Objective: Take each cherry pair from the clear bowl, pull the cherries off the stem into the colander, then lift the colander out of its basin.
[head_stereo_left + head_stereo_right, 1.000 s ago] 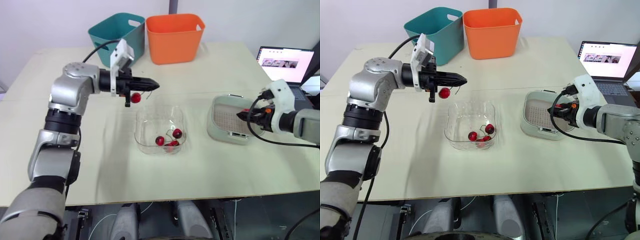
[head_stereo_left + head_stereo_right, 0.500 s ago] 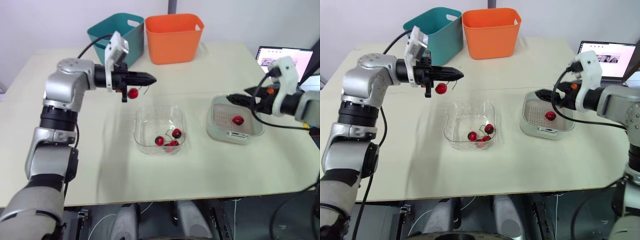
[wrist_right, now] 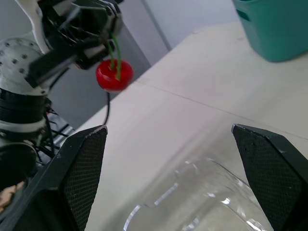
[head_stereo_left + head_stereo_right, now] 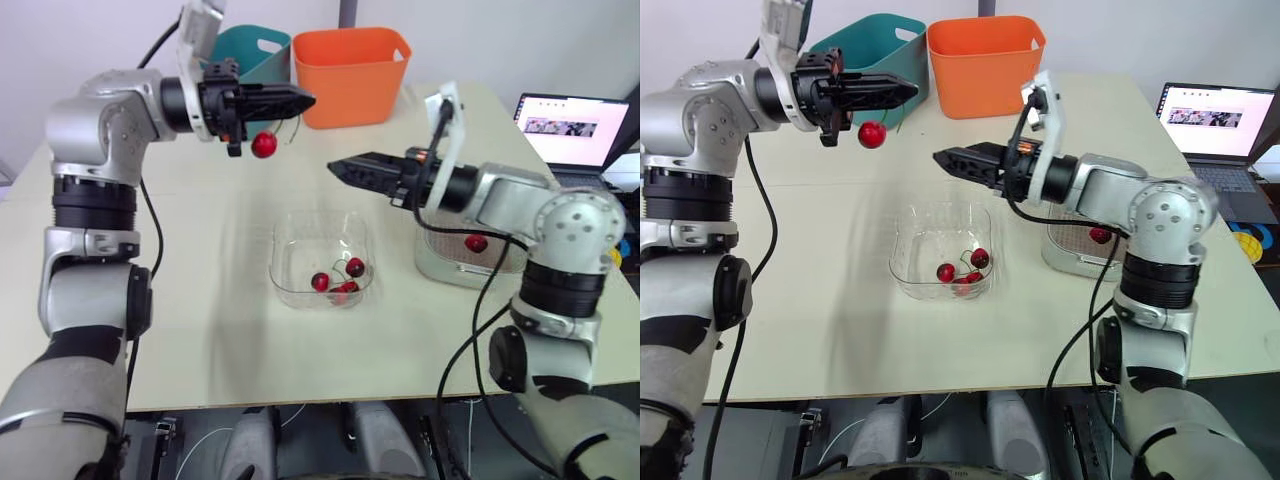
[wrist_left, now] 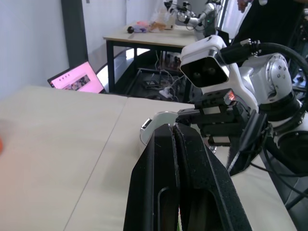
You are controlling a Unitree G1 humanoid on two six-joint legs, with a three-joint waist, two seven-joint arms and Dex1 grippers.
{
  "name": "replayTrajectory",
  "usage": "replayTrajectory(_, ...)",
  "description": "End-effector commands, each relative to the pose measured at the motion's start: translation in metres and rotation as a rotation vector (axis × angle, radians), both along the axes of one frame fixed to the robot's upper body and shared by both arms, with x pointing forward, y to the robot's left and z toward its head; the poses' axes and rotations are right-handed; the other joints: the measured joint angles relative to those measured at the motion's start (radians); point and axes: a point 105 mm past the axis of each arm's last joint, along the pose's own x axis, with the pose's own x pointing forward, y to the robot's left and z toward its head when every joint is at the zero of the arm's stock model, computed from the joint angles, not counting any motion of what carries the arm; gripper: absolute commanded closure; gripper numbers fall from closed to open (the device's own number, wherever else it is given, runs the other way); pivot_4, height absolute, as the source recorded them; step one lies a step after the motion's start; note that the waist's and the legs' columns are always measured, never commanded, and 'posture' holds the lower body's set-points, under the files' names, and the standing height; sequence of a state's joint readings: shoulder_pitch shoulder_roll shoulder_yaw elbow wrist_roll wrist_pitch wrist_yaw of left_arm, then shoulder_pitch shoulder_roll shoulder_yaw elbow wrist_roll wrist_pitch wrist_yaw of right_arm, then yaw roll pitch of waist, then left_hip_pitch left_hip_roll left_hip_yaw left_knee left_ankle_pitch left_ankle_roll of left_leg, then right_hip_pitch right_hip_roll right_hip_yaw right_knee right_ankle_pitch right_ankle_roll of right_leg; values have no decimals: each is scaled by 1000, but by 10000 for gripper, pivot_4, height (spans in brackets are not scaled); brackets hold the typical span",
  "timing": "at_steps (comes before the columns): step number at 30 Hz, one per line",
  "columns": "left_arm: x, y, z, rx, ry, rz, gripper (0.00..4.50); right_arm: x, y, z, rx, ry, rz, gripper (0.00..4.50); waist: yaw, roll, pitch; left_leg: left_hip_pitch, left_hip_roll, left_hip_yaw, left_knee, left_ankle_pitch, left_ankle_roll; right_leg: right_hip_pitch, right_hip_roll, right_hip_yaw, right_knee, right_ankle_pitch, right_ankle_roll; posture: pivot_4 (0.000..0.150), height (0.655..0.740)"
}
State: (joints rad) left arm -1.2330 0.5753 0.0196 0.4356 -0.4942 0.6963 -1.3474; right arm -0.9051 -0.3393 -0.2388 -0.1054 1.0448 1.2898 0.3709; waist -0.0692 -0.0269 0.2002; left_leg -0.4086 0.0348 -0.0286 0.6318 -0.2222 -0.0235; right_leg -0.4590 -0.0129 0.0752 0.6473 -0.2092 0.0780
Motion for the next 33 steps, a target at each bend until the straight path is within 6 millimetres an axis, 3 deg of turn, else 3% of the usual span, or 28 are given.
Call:
replayTrajectory(1,-10,-4,13,-22,-44,-38,45000,-2,17,13,52,-45,44,312,0,0,0,0,0,0,0,0,0,0,0,0,0,0,0,1500,7400)
replayTrajectory(13,-15,-12,3,-10,-20,-70,45000,5,50,12,88,-45,82,312,-1,0,0,0,0,0,0,0,0,0,0,0,0,0,0,1500,7400)
replayTrajectory(33,-16,-19,1,-37,-12,-83,45000,6,65,8,78,-45,97,312,-1,0,0,0,0,0,0,0,0,0,0,0,0,0,0,1500,7400)
